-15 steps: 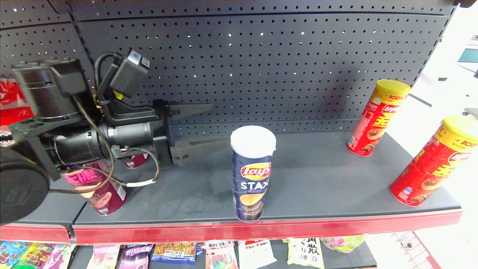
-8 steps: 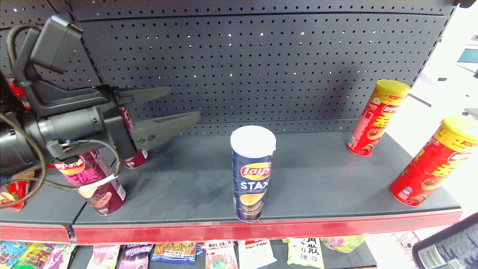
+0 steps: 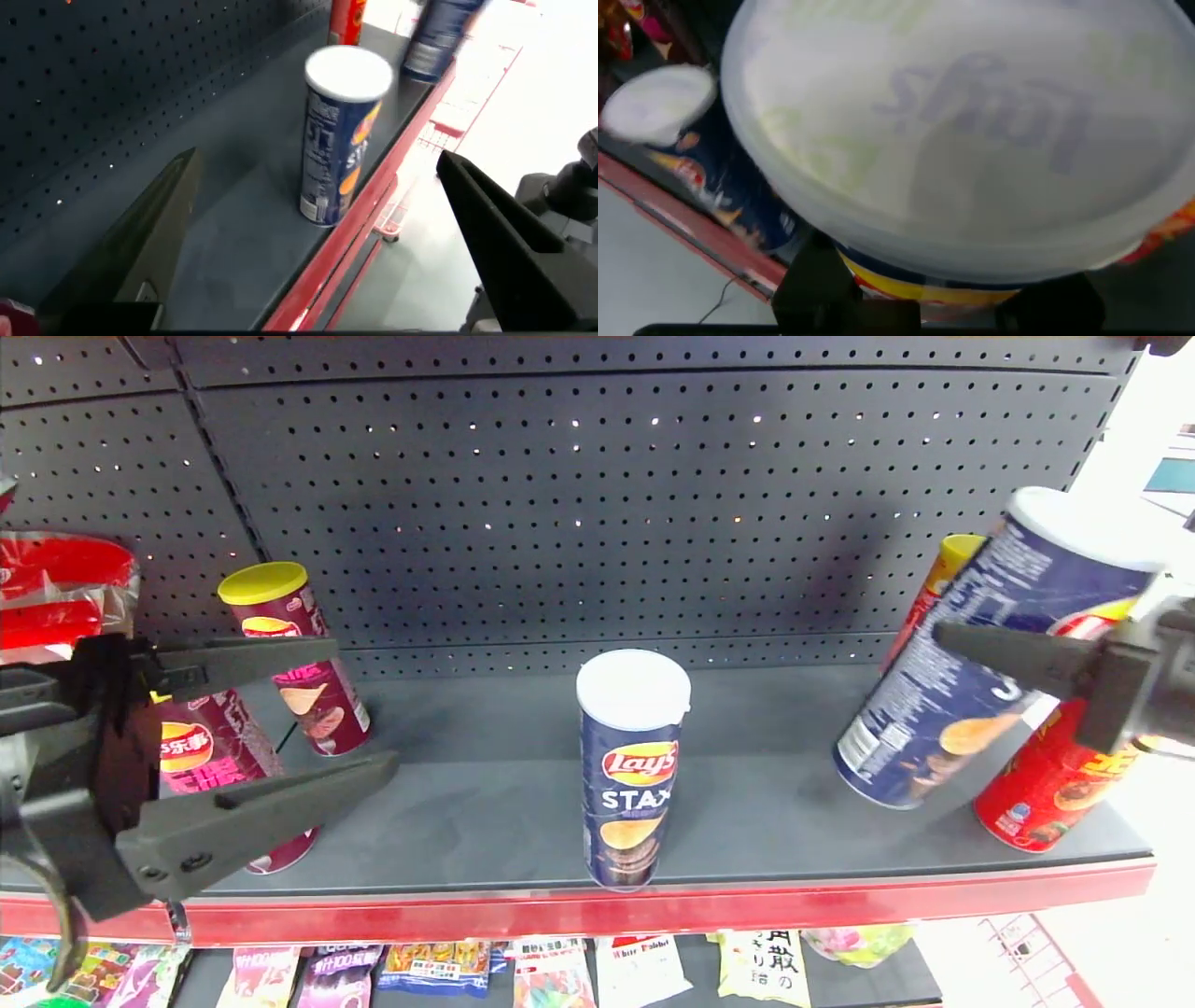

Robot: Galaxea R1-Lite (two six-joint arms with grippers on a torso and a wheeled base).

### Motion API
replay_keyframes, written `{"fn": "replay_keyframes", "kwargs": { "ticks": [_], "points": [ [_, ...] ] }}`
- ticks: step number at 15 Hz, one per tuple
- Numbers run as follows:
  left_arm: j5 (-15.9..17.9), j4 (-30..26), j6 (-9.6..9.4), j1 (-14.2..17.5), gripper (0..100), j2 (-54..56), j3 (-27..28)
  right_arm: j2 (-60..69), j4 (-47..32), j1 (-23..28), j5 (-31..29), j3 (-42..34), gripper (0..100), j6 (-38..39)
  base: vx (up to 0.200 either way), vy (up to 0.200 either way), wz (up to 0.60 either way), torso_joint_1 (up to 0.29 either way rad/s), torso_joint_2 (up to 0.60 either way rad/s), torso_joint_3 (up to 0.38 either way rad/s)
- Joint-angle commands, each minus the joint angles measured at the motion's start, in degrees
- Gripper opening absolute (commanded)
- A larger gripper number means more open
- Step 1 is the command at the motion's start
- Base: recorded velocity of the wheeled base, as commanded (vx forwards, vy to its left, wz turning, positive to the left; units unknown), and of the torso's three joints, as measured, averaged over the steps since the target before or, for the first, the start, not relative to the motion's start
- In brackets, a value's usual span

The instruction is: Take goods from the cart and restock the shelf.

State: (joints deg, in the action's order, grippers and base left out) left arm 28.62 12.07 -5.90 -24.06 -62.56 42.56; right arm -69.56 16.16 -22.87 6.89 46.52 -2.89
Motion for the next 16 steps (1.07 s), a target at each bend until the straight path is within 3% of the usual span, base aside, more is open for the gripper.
{"fn": "replay_keyframes", "kwargs": {
  "ticks": [1,4,10,16],
  "points": [
    [-0.23,-0.03,0.01,-0.02,100,4.47,-3.09,-17.45,8.80,-0.95,0.58,7.62,0,-0.01,0.000,0.000,0.00,0.000,0.00,0.000],
    [-1.47,-2.58,0.01,0.07,100,8.77,-5.38,-25.89,8.71,-1.04,4.71,15.27,0,-0.89,0.000,0.000,0.00,0.000,0.00,0.000],
    [-4.89,-9.52,0.01,0.25,100,13.87,-5.47,-38.02,8.18,-4.82,4.89,28.01,0,-2.03,0.000,0.000,0.00,0.000,0.00,0.000],
    [-6.48,-11.28,0.01,0.33,100,15.28,-5.82,-40.83,8.27,-8.07,4.54,28.54,0,-2.03,0.000,0.000,0.00,0.000,0.00,0.000]
  ]
}}
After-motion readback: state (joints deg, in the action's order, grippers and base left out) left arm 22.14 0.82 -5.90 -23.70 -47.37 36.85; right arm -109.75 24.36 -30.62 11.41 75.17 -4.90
